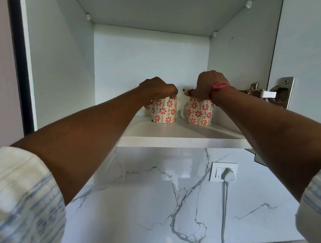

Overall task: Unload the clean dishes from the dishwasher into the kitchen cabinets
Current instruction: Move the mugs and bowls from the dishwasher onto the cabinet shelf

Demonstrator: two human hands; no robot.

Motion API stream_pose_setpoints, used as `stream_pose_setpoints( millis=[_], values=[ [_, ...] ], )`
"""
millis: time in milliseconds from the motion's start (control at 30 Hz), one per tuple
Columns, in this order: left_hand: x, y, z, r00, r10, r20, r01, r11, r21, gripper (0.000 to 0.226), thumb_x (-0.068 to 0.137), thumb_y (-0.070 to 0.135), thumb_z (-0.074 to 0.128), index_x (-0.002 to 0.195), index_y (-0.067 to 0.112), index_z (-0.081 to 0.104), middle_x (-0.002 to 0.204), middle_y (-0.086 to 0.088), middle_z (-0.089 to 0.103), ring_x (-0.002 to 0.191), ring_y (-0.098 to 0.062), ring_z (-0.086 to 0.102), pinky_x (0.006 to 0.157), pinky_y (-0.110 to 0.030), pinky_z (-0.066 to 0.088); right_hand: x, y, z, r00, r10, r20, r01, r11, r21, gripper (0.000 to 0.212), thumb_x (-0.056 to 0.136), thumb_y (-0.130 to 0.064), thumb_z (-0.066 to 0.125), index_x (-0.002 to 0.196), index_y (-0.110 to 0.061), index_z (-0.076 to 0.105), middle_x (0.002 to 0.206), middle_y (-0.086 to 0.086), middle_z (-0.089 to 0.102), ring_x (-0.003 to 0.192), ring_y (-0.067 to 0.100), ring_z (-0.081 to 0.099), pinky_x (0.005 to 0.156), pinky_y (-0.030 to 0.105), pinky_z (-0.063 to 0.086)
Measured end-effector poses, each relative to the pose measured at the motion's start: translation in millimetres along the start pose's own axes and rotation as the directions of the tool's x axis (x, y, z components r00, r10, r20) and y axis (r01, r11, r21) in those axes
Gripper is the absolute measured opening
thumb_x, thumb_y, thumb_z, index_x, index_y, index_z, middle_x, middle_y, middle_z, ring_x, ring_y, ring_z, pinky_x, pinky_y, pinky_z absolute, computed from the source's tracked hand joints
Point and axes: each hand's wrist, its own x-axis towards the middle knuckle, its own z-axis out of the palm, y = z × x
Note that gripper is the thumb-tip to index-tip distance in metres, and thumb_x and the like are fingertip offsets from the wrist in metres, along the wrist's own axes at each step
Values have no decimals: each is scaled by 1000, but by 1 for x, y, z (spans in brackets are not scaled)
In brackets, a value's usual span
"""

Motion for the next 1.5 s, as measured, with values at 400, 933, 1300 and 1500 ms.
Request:
stream_pose_setpoints(
  millis=[400,933,1300,1500],
  values=[
    [6,-1,30,965,239,-108,-214,956,202,64,80,56,69,117,5,60,114,-12,68,96,-27,68,74,-28,53,10,-1,32,988,39,-149,-17,989,145,25,96,-27,55,81,-8,53,100,19,66,77,26,52,66,30,39],
    [-90,21,19,877,355,-324,-370,929,16,71,92,38,59,152,15,28,155,-13,33,144,-30,30,115,-38,28,-120,4,-46,890,-97,-444,161,981,108,18,89,3,43,90,-2,60,86,15,66,80,36,57,66,36,46],
    [-415,30,140,778,616,-121,-613,787,65,84,73,27,67,148,6,35,153,-15,35,140,-31,38,103,-45,46,-432,63,-6,913,-202,-355,279,943,182,77,69,5,51,142,-16,47,134,2,58,115,29,57,76,33,50],
    [-575,49,259,767,623,152,-618,782,-85,76,83,31,62,150,12,32,157,-13,29,142,-29,35,110,-37,37,-611,186,33,983,-177,-42,182,970,161,70,75,4,62,142,-13,48,143,5,52,124,28,55,87,37,56]
  ],
)
